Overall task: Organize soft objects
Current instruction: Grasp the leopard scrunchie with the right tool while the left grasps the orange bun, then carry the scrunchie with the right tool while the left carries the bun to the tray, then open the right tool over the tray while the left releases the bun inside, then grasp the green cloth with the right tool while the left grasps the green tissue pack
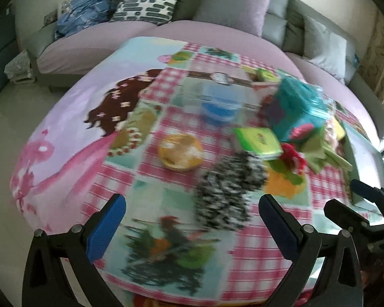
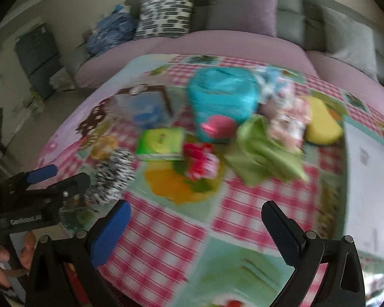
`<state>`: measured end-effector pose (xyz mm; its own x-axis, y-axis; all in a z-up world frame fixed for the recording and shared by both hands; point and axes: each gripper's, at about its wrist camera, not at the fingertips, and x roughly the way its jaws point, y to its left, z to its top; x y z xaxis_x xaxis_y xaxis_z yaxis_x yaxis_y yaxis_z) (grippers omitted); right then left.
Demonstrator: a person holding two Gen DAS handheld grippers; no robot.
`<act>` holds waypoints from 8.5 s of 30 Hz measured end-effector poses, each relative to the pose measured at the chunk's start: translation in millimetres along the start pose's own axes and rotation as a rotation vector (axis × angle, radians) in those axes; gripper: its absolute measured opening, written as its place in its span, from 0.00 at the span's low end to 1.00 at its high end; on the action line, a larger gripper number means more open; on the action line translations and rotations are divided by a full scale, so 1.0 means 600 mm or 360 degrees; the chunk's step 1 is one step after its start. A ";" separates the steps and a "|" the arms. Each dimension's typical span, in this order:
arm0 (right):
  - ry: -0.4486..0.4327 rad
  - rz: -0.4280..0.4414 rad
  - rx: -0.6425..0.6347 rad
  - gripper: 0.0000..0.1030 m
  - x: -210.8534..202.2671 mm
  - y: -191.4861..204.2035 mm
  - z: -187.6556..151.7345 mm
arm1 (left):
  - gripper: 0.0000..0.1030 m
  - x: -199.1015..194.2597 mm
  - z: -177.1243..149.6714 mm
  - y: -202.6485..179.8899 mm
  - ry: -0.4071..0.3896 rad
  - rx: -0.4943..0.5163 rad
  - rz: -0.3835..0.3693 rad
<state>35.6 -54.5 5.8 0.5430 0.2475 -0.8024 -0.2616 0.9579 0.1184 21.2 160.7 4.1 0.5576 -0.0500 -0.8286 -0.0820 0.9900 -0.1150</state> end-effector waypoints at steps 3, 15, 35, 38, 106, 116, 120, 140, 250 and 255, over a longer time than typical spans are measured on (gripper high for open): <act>0.0012 0.0062 -0.0057 1.00 0.020 0.034 0.016 | 1.00 0.006 0.009 0.033 0.0000 -0.0032 0.0031; 0.0124 0.0196 -0.0270 1.00 0.102 0.157 0.051 | 1.00 0.046 0.033 0.111 0.0065 -0.0172 -0.0006; 0.0189 -0.0003 -0.0154 0.85 0.153 0.147 0.056 | 1.00 0.092 0.069 0.058 0.0122 -0.0005 -0.0119; 0.0182 -0.0017 -0.0127 0.77 0.149 0.136 0.057 | 1.00 0.098 0.076 0.042 0.0128 0.0031 -0.0119; -0.0399 -0.0349 0.0798 0.23 -0.215 -0.435 0.068 | 0.49 -0.081 0.209 -0.583 -0.0265 0.0673 -0.0301; -0.0241 -0.0512 0.1028 0.23 -0.170 -0.558 -0.003 | 0.49 0.049 0.109 -0.681 -0.0025 0.0828 -0.0407; -0.0218 -0.0492 0.1110 0.23 -0.158 -0.592 -0.024 | 0.49 0.081 0.078 -0.701 0.0013 0.0858 -0.0416; -0.0116 -0.0551 0.1023 0.26 -0.127 -0.579 -0.015 | 0.57 0.137 0.054 -0.697 0.0126 0.0802 -0.0476; 0.0148 0.0020 0.0272 0.93 0.105 -0.147 0.084 | 0.97 0.203 0.115 -0.170 0.0356 -0.0274 0.0075; 0.0160 0.0016 0.0274 0.80 0.119 -0.141 0.086 | 0.95 0.209 0.118 -0.168 0.0347 -0.0272 0.0092</act>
<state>137.5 -110.1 -31.4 0.4564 0.2494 -0.8541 -0.1214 0.9684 0.2179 157.8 64.0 -49.3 0.3586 -0.0394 -0.9327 -0.2569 0.9564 -0.1392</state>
